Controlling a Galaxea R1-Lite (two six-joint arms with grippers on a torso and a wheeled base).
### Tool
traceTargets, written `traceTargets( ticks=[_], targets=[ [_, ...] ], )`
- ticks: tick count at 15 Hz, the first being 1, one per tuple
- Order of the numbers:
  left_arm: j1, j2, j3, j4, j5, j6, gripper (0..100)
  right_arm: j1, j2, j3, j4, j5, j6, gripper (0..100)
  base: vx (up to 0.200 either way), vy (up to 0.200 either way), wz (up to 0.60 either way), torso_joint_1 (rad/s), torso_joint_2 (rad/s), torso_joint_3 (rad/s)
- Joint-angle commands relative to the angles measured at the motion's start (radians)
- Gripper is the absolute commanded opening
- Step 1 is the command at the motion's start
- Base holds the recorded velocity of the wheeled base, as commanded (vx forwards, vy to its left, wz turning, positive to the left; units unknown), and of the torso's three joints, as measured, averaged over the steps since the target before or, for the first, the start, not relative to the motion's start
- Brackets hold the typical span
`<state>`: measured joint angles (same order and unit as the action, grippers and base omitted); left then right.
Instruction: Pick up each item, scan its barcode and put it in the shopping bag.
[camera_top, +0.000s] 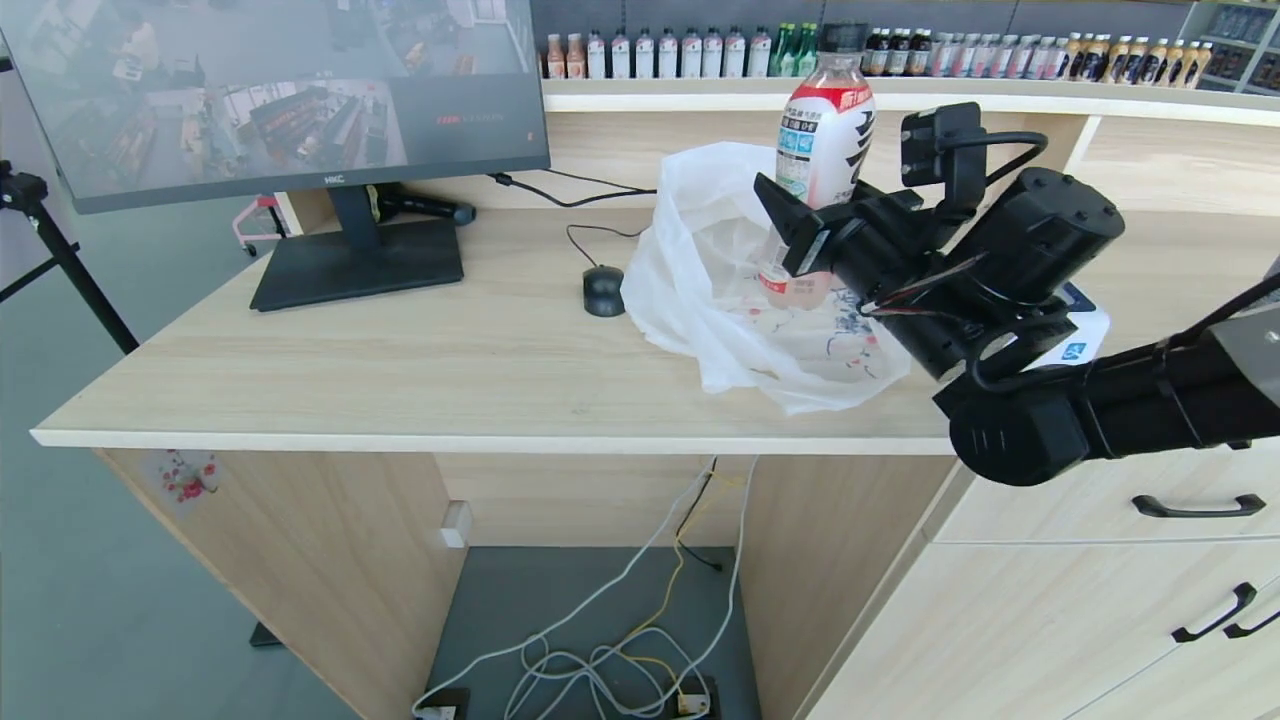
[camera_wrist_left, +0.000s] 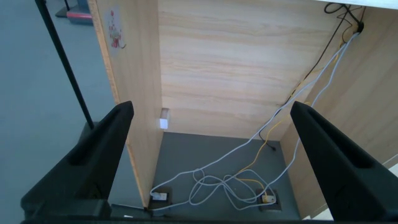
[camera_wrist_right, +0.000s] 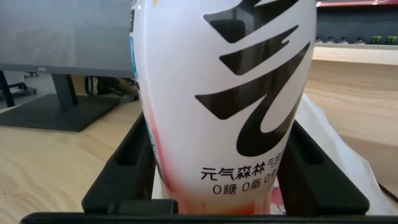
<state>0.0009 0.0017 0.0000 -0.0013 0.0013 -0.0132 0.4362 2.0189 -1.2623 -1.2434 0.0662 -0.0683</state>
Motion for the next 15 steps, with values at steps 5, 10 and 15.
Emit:
traceTargets(
  ticks=[5, 10, 15],
  targets=[
    [0.001, 0.0, 0.0, 0.0, 0.0, -0.001, 100, -0.005, 0.164, -0.253, 0.07, 0.003, 0.008, 0, 0.0, 0.0, 0.0, 0.0, 0.0, 0.0],
    [0.001, 0.0, 0.0, 0.0, 0.0, -0.001, 100, -0.007, 0.256, -0.479, 0.217, 0.0, 0.01, 0, 0.0, 0.0, 0.0, 0.0, 0.0, 0.0],
    [0.001, 0.0, 0.0, 0.0, 0.0, -0.001, 100, -0.01, 0.282, -0.526, 0.245, -0.002, 0.024, 0, 0.0, 0.0, 0.0, 0.0, 0.0, 0.0]
  ],
)
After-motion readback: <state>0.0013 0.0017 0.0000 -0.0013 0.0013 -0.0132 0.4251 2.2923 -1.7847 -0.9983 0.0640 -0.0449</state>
